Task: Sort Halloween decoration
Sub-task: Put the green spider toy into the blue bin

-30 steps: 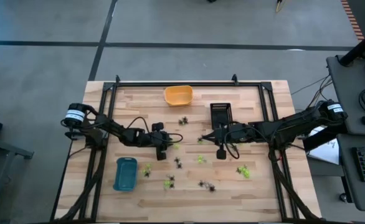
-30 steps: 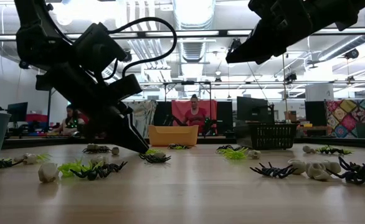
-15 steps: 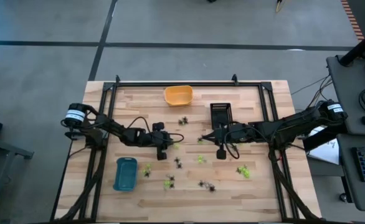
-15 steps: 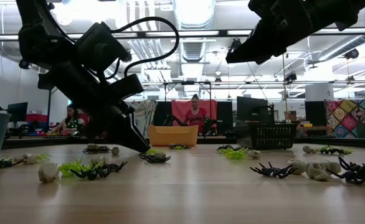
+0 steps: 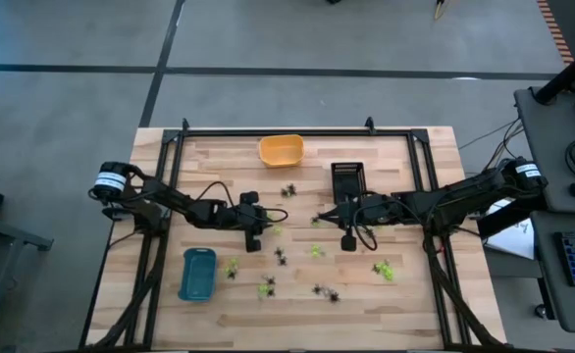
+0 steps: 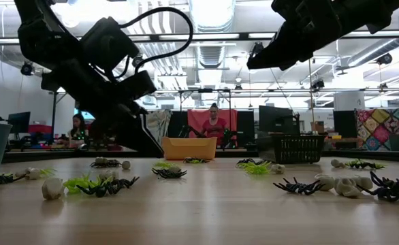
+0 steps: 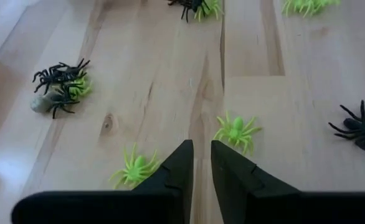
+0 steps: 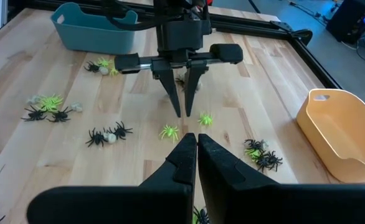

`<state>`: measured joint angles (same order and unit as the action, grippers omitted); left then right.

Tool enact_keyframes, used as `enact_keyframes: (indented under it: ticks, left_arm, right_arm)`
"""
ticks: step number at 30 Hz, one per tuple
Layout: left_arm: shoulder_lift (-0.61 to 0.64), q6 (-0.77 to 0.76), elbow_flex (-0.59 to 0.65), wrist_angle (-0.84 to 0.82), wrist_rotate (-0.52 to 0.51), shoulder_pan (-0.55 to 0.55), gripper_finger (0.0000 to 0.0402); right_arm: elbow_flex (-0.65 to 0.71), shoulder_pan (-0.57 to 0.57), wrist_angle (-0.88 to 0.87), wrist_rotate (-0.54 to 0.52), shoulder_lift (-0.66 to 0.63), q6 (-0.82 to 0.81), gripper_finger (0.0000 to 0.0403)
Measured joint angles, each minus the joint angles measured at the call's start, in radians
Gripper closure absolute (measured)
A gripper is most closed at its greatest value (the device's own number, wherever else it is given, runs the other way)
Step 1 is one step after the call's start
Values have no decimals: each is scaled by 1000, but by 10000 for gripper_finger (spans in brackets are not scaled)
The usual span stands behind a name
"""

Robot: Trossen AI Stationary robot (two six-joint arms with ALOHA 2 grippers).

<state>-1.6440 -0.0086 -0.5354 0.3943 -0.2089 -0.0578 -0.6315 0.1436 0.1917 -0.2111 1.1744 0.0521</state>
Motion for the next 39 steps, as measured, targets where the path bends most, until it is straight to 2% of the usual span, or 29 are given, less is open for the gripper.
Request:
enact_keyframes:
  ticks: [7,11,13,15,18,22,27,34,39]
  left_arm:
    - [36,-35,-25,-26,-11,10,365]
    - [115,-113,-91,-189,-12,75,365]
    - [147,-93,-123,-306,6,104,365]
    - [174,-17,-142,-388,65,120,365]
    - [190,117,-138,-439,127,121,365]
    - [185,188,-124,-430,130,129,365]
    - [144,233,-96,-337,130,157,365]
    - [124,328,-54,-294,151,204,365]
    - [124,345,-3,-199,203,224,365]
  right_arm:
    - [0,0,0,0,0,-8,394]
    - [0,0,5,0,0,-58,394]
    - [-3,-13,11,-9,0,-140,394]
    - [-30,-47,-40,-12,3,-277,394]
    - [-93,-100,-146,31,44,-468,394]
    - [-182,-145,-198,150,146,-568,394]
    - [-327,-203,-215,282,327,-584,394]
    - [-515,-252,-266,296,551,-595,394]
    - [-581,-255,-260,298,651,-445,394]
